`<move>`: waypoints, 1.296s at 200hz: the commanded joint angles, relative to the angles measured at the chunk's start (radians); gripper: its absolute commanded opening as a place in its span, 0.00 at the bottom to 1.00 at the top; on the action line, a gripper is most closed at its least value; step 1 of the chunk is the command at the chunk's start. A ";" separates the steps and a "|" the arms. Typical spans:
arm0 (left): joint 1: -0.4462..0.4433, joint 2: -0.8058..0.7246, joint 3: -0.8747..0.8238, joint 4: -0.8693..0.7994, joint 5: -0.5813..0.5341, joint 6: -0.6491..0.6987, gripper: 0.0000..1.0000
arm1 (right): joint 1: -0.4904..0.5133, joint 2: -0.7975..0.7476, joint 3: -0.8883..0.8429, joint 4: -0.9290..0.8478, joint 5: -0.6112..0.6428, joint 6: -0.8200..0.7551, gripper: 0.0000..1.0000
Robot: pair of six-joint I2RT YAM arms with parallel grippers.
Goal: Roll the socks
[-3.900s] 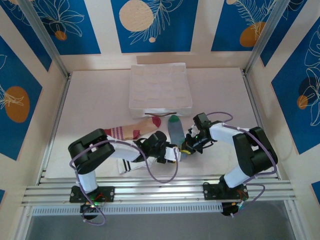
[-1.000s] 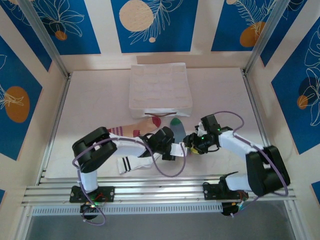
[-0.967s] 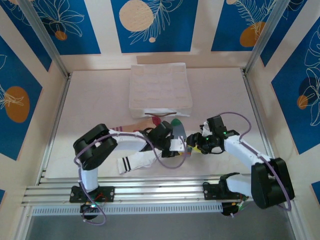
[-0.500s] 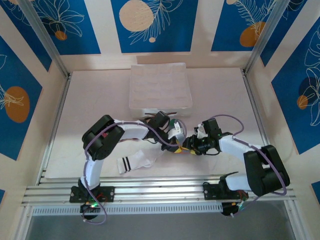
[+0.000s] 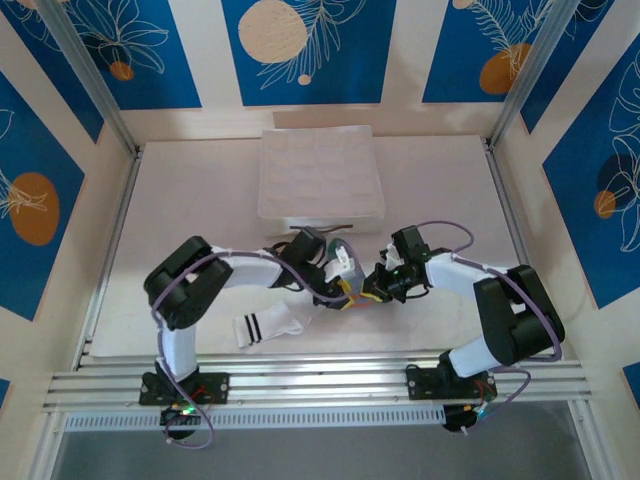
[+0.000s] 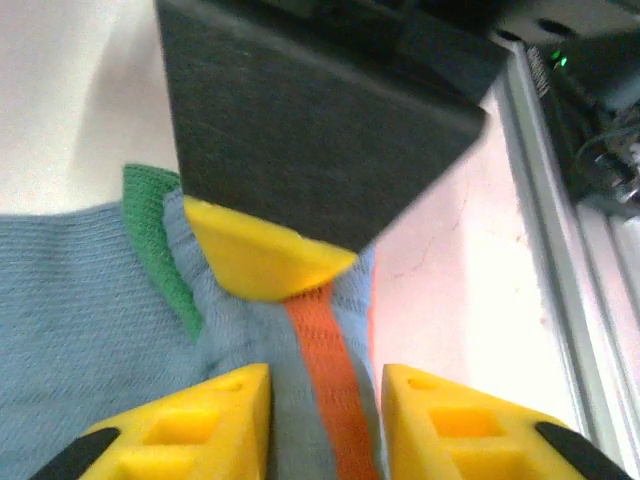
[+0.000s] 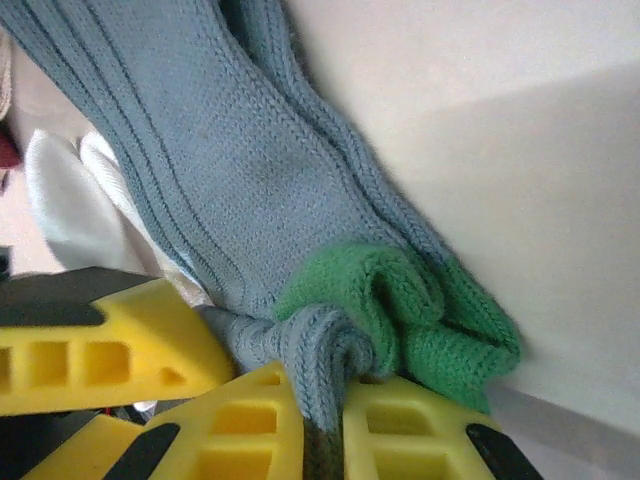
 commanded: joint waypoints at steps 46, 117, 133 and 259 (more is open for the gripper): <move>-0.195 -0.188 -0.224 0.363 -0.573 0.320 0.48 | 0.012 0.068 -0.015 -0.106 0.107 -0.003 0.05; -0.282 -0.047 -0.197 0.396 -0.790 0.346 0.47 | 0.007 0.098 -0.022 -0.088 0.076 -0.007 0.05; -0.286 -0.023 -0.189 0.384 -0.807 0.329 0.42 | 0.003 0.098 -0.027 -0.087 0.071 -0.009 0.05; -0.077 0.028 -0.058 0.086 -0.138 -0.093 0.00 | -0.086 -0.236 -0.157 0.075 -0.046 -0.050 0.56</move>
